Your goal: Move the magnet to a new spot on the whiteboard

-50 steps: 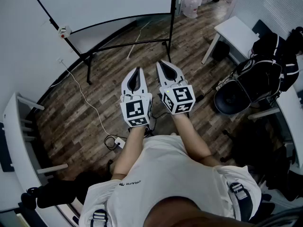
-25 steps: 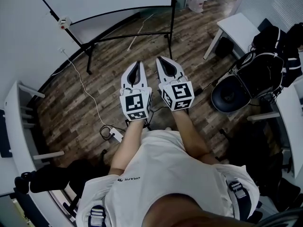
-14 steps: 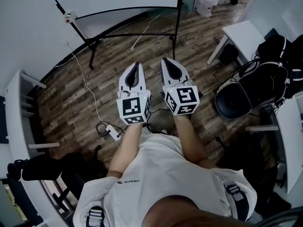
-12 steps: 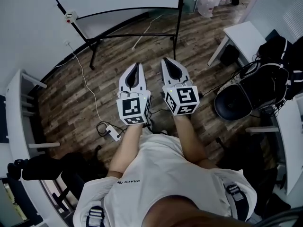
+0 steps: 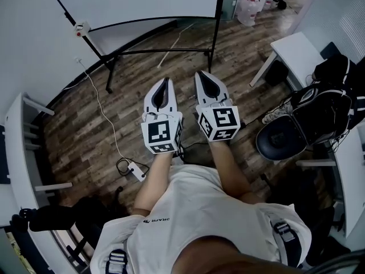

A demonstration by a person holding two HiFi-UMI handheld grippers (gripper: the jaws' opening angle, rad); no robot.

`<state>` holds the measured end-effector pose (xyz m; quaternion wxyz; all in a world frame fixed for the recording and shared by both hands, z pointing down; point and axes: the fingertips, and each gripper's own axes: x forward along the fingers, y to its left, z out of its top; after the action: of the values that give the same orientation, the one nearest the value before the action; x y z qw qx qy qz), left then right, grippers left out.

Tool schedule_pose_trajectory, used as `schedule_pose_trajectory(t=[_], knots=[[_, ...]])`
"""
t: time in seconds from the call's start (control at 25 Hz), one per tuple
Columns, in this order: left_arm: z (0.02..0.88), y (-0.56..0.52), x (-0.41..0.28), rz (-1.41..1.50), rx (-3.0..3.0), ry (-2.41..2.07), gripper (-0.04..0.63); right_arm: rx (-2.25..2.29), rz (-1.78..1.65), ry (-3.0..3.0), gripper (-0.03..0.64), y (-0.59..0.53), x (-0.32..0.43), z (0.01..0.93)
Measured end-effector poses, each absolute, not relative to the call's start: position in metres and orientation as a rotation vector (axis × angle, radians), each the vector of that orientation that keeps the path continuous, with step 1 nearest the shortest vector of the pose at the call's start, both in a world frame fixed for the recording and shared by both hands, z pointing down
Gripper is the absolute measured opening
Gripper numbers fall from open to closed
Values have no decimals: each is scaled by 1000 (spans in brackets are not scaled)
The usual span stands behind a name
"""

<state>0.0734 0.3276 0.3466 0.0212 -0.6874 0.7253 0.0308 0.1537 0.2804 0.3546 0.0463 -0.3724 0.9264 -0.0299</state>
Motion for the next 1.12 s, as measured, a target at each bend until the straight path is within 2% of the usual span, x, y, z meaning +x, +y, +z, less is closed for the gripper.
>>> schedule_pose_trajectory(t=[0.76, 1.12], knots=[[336, 122, -79, 143, -2273, 2166, 3, -1315, -51, 2793, 12, 86, 9, 344], [336, 81, -109, 147, -2328, 2121, 3, -1392, -23, 2773, 12, 49, -21, 338]])
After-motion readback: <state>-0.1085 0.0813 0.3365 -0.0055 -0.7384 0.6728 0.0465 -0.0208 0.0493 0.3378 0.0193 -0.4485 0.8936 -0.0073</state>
